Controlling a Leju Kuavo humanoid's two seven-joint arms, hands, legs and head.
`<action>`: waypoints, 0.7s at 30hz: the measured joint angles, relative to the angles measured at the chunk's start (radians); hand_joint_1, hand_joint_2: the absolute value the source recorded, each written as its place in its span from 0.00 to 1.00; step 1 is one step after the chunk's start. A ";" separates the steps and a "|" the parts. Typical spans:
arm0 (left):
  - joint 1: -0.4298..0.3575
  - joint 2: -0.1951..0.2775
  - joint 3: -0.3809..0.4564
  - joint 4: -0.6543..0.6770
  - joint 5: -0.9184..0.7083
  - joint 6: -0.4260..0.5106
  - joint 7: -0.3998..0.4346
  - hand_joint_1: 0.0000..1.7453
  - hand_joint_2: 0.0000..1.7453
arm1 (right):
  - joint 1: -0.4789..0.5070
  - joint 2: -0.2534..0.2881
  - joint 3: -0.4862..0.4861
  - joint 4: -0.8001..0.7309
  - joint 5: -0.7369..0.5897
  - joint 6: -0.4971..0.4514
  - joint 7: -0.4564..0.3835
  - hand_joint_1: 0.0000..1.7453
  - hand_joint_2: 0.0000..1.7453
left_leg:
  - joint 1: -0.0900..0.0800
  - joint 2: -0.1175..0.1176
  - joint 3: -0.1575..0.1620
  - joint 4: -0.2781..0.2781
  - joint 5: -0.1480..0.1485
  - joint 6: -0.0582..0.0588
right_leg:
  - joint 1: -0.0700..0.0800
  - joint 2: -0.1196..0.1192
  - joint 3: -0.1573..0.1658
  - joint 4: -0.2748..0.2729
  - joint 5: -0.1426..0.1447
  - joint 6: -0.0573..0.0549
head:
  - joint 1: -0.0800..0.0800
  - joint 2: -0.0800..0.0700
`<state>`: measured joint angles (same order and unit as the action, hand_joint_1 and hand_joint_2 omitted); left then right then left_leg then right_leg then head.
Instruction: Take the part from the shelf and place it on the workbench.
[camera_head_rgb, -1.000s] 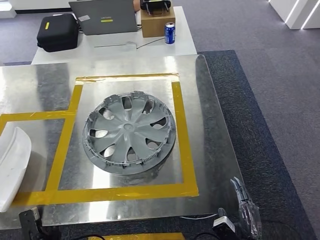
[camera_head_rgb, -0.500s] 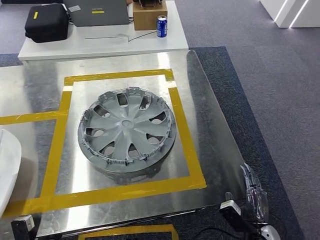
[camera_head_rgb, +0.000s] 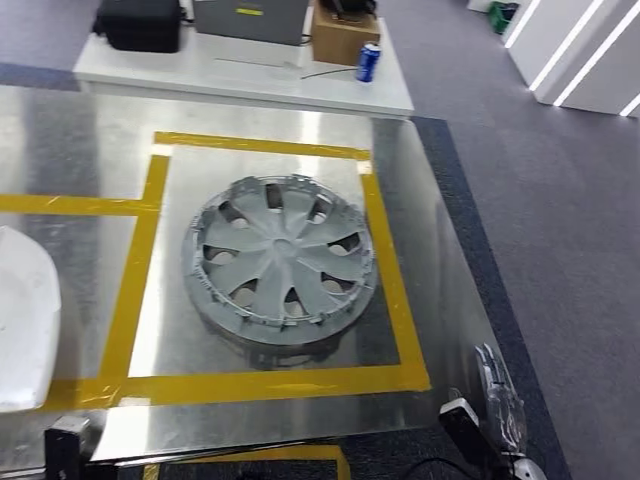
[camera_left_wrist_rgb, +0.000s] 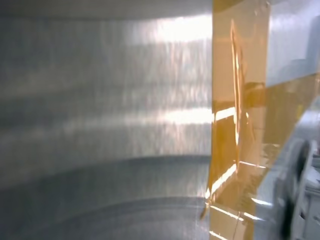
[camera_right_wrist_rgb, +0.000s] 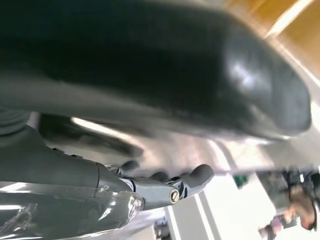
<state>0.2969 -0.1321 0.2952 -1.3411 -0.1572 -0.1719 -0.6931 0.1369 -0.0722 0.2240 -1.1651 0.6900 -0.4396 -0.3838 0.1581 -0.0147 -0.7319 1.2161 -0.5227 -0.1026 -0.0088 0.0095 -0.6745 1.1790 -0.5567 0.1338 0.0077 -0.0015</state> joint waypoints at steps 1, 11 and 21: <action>0.008 0.004 -0.009 -0.001 -0.003 0.008 0.000 0.00 0.00 | 0.002 0.008 0.003 0.002 0.001 0.001 -0.002 0.00 0.00 | -0.014 -0.003 -0.006 -0.014 0.016 0.005 | 0.001 -0.013 -0.028 0.061 -0.040 -0.015 | 0.027 0.000; -0.018 0.042 -0.042 0.051 -0.049 0.070 0.014 0.00 0.00 | -0.022 0.030 0.004 -0.014 0.001 -0.006 -0.013 0.00 0.00 | -0.166 0.060 -0.046 -0.156 0.176 0.192 | 0.230 -0.035 0.071 -0.135 -0.088 -0.426 | -0.046 0.000; 0.007 0.140 -0.190 0.123 -0.232 0.262 -0.031 0.00 0.00 | -0.001 0.073 0.015 0.025 -0.008 -0.006 -0.017 0.00 0.00 | -0.154 0.033 -0.021 -0.139 0.083 0.137 | 0.087 -0.145 0.172 -0.311 0.023 -0.079 | 0.014 0.000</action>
<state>0.3038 0.0075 0.1048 -1.2176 -0.3895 0.0904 -0.7246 0.1356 0.0011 0.2388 -1.1398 0.6825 -0.4456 -0.4010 0.0042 0.0187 -0.7533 1.0771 -0.4398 0.0348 0.0777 -0.1351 -0.5021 0.8677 -0.5340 0.0549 0.0215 -0.0016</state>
